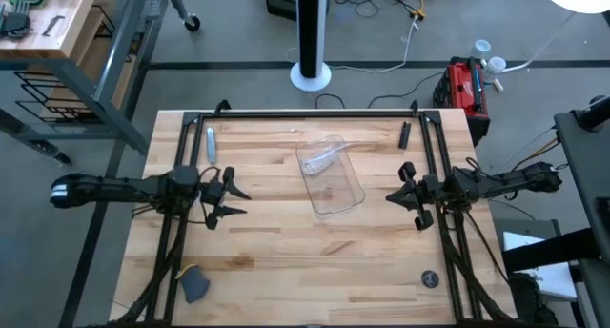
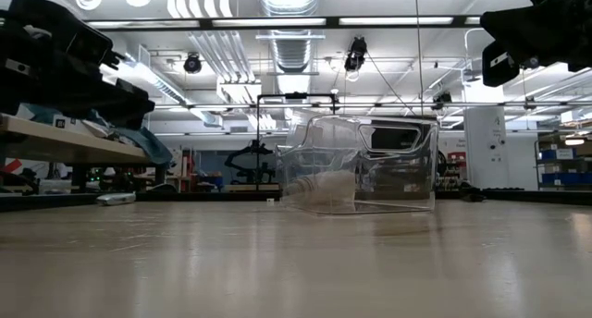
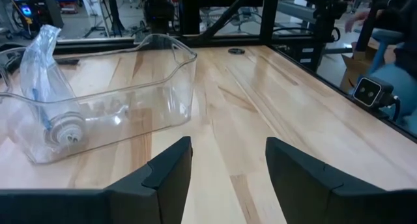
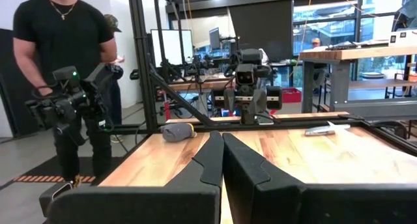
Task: Roll bandage
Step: Return to Home Position
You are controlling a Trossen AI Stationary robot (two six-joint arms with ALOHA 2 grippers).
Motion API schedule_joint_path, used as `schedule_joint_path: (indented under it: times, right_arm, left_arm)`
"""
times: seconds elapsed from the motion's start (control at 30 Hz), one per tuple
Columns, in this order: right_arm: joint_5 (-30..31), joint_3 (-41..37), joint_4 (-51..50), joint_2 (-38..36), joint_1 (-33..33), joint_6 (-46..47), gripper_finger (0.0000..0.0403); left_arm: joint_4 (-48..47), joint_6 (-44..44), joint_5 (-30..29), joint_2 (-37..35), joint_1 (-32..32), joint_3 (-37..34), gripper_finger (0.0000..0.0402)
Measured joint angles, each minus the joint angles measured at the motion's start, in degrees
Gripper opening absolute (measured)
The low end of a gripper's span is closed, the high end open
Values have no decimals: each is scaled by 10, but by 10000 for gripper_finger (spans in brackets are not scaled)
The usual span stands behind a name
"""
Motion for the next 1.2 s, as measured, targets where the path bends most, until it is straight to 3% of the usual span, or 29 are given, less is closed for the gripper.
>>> schedule_joint_path:
  times: [1.2]
  right_arm:
    - [0, 0, 0, 0, 0, 0, 2]
  left_arm:
    - [0, 0, 0, 43, 0, 8, 141]
